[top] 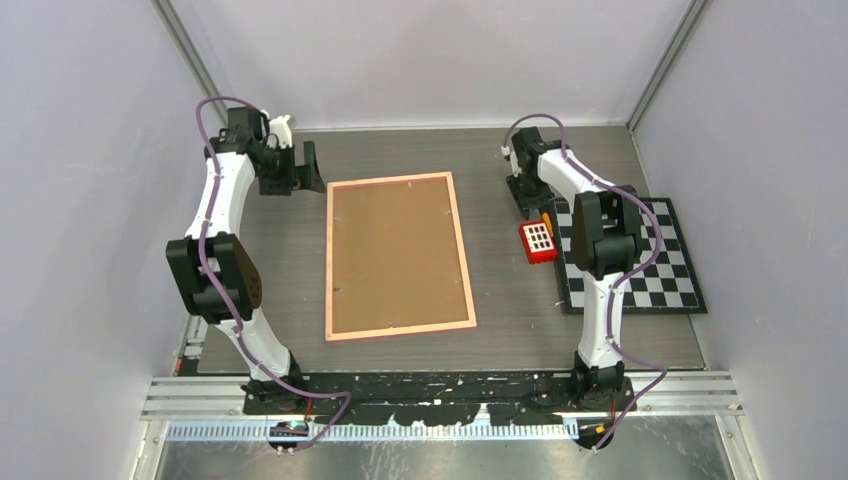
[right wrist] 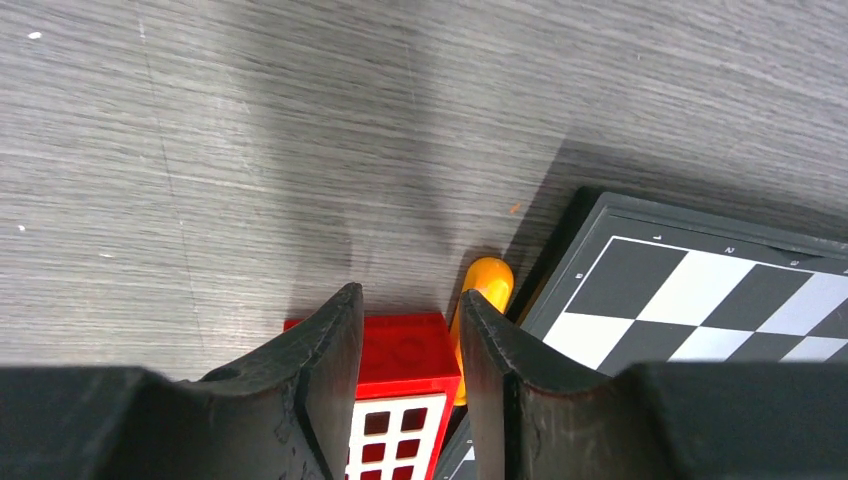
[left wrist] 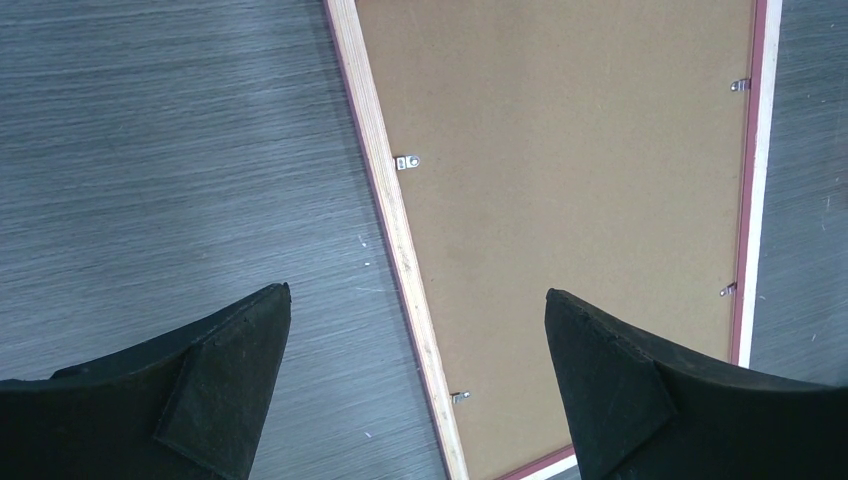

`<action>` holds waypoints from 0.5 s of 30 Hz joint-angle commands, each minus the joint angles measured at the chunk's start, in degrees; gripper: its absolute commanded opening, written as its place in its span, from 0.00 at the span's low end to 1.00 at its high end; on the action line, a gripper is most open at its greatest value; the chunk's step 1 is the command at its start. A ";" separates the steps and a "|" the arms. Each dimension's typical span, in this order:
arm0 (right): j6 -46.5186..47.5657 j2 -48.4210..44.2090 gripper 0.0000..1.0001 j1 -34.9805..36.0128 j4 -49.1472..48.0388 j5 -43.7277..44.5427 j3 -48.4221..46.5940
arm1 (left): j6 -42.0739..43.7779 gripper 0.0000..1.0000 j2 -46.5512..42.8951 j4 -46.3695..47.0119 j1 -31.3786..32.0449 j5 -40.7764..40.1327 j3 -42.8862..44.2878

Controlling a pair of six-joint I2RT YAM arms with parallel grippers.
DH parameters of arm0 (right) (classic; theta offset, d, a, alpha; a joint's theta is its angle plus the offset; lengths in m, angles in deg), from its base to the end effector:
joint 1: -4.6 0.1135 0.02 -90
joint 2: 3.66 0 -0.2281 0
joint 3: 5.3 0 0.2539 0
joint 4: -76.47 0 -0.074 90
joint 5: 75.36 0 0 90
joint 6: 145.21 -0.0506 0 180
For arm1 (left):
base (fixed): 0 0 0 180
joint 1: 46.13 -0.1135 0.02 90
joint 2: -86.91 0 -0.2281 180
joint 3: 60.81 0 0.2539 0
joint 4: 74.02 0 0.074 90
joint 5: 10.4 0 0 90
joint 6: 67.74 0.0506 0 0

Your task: Take the photo out of the frame

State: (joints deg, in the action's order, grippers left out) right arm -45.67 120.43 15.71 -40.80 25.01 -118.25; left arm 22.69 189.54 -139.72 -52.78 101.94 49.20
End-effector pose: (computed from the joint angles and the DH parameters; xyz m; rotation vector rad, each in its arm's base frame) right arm 0.4250 0.0742 0.1344 -0.4743 2.8078 -0.2528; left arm 0.3848 0.0255 0.2659 0.0043 2.5361 -0.4547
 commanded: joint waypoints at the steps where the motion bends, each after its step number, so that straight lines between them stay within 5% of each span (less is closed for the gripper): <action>1: 0.52 -2.22 0.46 0.28 -2.05 1.15 0.17 | -0.16 1.00 -0.55 1.39 -0.28 1.71 0.26; 15: 2.21 -0.64 0.49 0.22 -3.64 5.62 1.71 | -0.16 1.00 0.22 1.00 -0.20 2.41 0.87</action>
State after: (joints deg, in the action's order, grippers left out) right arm -44.43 120.46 16.02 -42.59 28.55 -117.16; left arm 22.69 189.87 -139.74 -52.78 103.19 49.20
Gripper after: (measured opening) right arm 0.484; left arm 0.996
